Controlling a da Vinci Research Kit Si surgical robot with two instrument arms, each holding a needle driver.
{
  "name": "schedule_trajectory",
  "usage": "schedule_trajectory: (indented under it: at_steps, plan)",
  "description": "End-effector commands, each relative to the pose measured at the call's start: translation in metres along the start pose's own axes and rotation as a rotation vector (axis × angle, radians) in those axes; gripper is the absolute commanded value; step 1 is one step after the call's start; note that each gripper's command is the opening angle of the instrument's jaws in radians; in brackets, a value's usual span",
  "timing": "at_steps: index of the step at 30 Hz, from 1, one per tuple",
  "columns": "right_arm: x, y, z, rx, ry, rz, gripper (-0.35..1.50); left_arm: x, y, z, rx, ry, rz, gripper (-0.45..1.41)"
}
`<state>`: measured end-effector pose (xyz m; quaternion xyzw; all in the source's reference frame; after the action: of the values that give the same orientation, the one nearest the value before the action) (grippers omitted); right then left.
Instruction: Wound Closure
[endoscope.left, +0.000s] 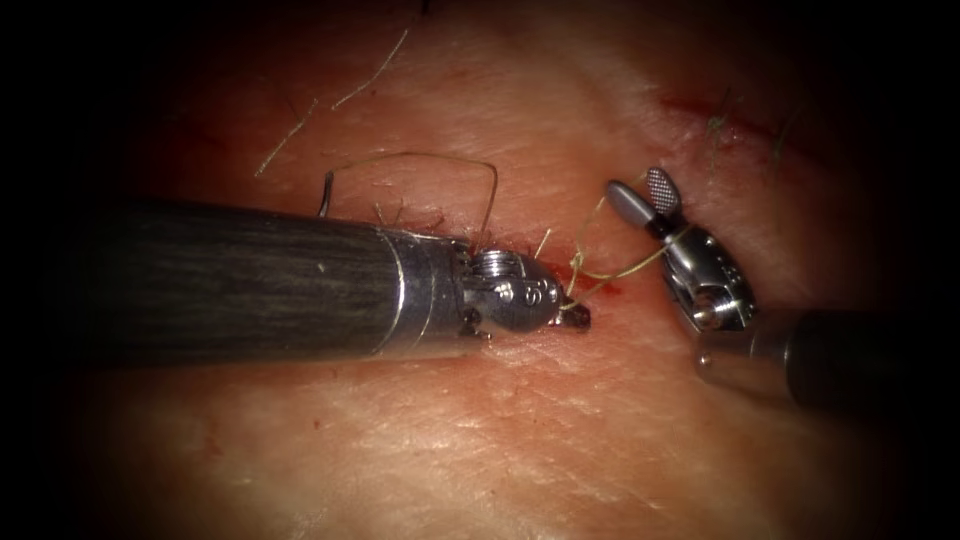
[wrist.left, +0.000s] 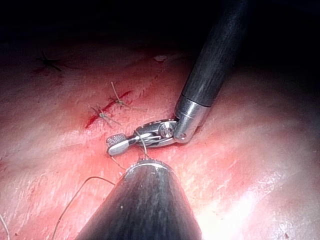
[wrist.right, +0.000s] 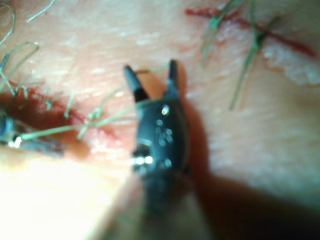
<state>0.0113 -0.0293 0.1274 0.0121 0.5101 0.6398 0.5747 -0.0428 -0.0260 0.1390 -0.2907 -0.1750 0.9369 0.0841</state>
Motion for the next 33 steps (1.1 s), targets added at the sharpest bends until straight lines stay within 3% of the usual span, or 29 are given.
schedule_trajectory:
  at_steps: [1,10,14,23,33]
  plan:
    - [-0.0014,-0.0005,0.0009,0.010,-0.011,-0.002,1.16,0.0000,0.0000,0.0007,0.001,0.000,0.002,-0.45]
    - [-0.0045,-0.0031,0.0005,0.116,-0.107,0.033,1.16,-0.0006,0.0001,0.0000,0.003,-0.002,0.007,-0.45]
    - [-0.0048,-0.0040,0.0002,0.160,-0.135,0.033,1.14,-0.0005,0.0000,0.0001,0.007,-0.003,0.005,-0.45]
    - [-0.0046,-0.0059,0.0025,0.234,-0.173,0.037,1.09,-0.0008,0.0002,-0.0002,0.005,-0.003,0.008,-0.45]
    - [-0.0039,-0.0044,0.0028,0.201,-0.174,0.032,1.04,-0.0010,0.0005,-0.0002,0.006,-0.004,0.009,-0.45]
